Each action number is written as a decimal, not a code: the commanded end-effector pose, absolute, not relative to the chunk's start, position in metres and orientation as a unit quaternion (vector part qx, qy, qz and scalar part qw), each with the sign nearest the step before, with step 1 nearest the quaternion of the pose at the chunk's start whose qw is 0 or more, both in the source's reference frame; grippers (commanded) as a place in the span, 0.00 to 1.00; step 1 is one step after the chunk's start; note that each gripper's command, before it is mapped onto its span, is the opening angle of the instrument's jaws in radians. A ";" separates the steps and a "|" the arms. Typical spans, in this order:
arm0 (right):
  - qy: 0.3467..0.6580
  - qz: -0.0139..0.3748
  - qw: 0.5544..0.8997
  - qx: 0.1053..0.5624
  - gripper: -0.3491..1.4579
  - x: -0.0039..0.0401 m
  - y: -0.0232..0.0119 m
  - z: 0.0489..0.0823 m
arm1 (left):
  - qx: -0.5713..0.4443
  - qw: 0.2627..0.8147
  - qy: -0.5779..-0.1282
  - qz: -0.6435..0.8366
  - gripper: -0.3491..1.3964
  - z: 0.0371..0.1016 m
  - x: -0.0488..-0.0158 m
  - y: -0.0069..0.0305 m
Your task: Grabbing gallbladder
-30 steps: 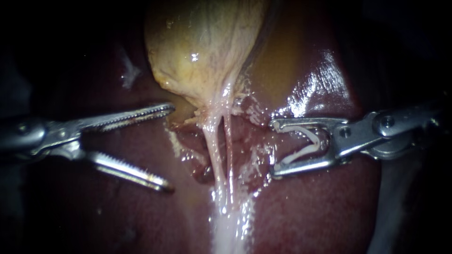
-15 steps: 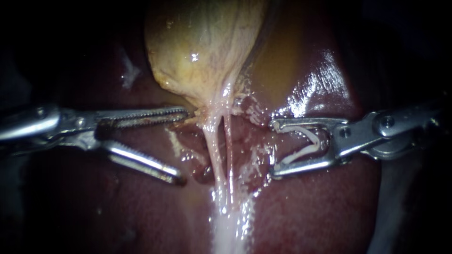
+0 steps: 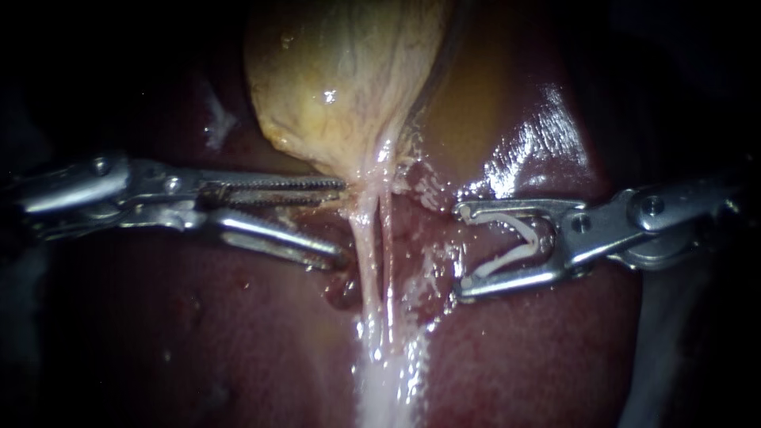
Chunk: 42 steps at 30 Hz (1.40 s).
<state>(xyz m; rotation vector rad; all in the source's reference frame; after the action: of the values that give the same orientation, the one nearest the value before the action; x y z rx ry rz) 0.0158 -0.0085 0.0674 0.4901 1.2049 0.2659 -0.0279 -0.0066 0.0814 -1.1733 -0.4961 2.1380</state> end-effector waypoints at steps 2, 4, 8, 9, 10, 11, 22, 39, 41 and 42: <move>0.559 0.123 0.788 0.227 0.47 0.0159 -0.0085 0.0674 | -0.446 0.320 -0.190 0.814 0.37 0.0815 -0.0278 -0.0063; 0.559 0.123 0.788 0.227 0.47 0.0159 -0.0085 0.0674 | -0.445 0.321 -0.189 0.815 0.38 0.0817 -0.0275 -0.0060; 0.559 0.123 0.788 0.227 0.47 0.0159 -0.0085 0.0674 | -0.441 0.321 -0.189 0.817 0.39 0.0821 -0.0269 -0.0055; 0.559 0.123 0.788 0.227 0.47 0.0159 -0.0085 0.0674 | -0.438 0.320 -0.189 0.818 0.38 0.0822 -0.0268 -0.0055; 0.559 0.123 0.788 0.227 0.47 0.0159 -0.0085 0.0674 | -0.437 0.321 -0.188 0.819 0.37 0.0824 -0.0267 -0.0054; 0.559 0.123 0.788 0.227 0.47 0.0159 -0.0085 0.0674 | -0.437 0.321 -0.187 0.819 0.36 0.0824 -0.0267 -0.0053; 0.559 0.123 0.788 0.228 0.47 0.0159 -0.0085 0.0673 | -0.432 0.324 -0.183 0.822 0.00 0.0815 -0.0262 -0.0053; 0.559 0.124 0.788 0.227 0.47 0.0159 -0.0085 0.0673 | -0.414 0.362 -0.198 0.812 0.00 0.0787 -0.0251 -0.0064; 0.559 0.124 0.788 0.227 0.47 0.0159 -0.0085 0.0673 | -0.413 0.364 -0.199 0.811 0.00 0.0784 -0.0247 -0.0067; 0.559 0.124 0.788 0.227 0.47 0.0159 -0.0085 0.0673 | -0.412 0.367 -0.200 0.810 0.00 0.0782 -0.0244 -0.0068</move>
<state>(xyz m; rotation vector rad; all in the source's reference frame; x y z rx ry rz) 0.0159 -0.0085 0.0673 0.4901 1.2047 0.2664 -0.0243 -0.0069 0.0781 -1.0579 -0.5127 2.0801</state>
